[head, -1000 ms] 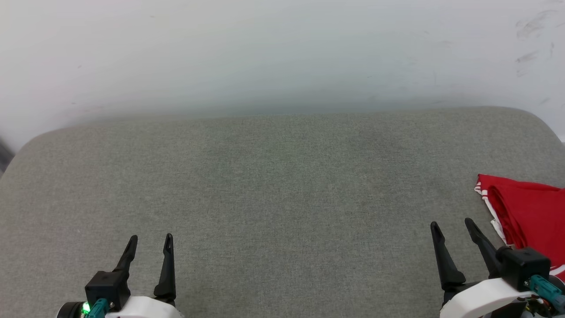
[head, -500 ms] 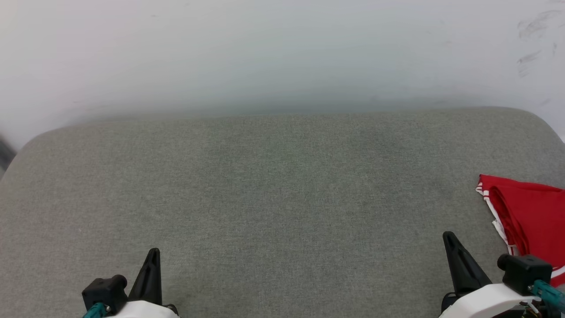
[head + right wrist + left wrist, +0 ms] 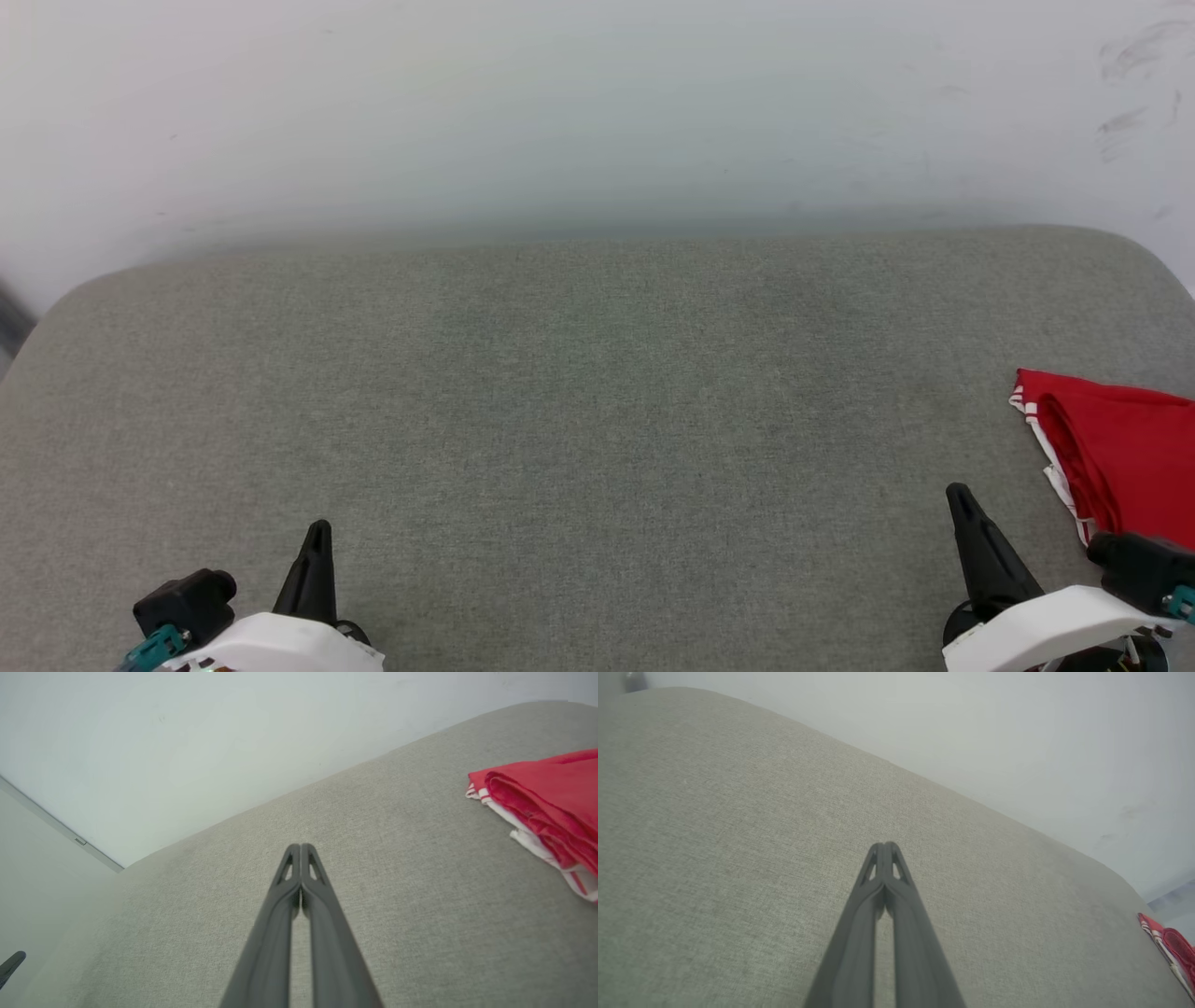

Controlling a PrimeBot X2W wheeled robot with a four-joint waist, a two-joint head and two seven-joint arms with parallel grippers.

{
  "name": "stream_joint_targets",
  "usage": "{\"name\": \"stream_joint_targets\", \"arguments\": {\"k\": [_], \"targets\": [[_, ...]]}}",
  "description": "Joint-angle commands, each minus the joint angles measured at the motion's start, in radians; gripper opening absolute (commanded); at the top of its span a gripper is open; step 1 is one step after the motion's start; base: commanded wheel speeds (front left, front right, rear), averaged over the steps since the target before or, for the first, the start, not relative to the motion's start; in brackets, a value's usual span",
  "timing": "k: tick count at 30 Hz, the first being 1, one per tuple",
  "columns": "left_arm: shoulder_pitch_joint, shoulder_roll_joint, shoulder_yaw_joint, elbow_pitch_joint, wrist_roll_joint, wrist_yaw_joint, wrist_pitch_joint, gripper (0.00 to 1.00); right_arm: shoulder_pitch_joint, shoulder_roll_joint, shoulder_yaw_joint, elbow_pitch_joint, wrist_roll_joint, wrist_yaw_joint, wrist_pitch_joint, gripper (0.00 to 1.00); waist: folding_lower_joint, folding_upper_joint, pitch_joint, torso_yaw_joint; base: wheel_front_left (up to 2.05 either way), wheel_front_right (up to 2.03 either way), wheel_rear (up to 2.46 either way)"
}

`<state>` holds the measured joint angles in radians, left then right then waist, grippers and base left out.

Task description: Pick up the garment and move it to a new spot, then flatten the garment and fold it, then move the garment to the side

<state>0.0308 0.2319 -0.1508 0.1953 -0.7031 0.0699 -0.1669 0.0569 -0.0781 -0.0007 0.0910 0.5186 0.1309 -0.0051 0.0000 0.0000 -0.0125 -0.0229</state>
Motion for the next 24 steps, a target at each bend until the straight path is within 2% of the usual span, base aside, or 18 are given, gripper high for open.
{"name": "stream_joint_targets", "arguments": {"k": [1, 24], "targets": [[-0.034, -0.002, 0.016, -0.01, -0.033, -0.008, 0.007, 0.0, -0.035, 0.0, -0.007, -0.008, 0.041, 0.0, 0.003, 0.0, 0.0, 0.0, 0.0, 0.0, 0.0, 0.0, 0.0], [-0.07, -0.056, 0.092, 0.006, -0.31, -0.069, 0.092, 0.0, -0.078, 0.004, -0.034, 0.042, 0.377, 0.0, 0.034, 0.0, 0.0, 0.0, 0.004, 0.005, 0.0, 0.0, 0.0]]}}
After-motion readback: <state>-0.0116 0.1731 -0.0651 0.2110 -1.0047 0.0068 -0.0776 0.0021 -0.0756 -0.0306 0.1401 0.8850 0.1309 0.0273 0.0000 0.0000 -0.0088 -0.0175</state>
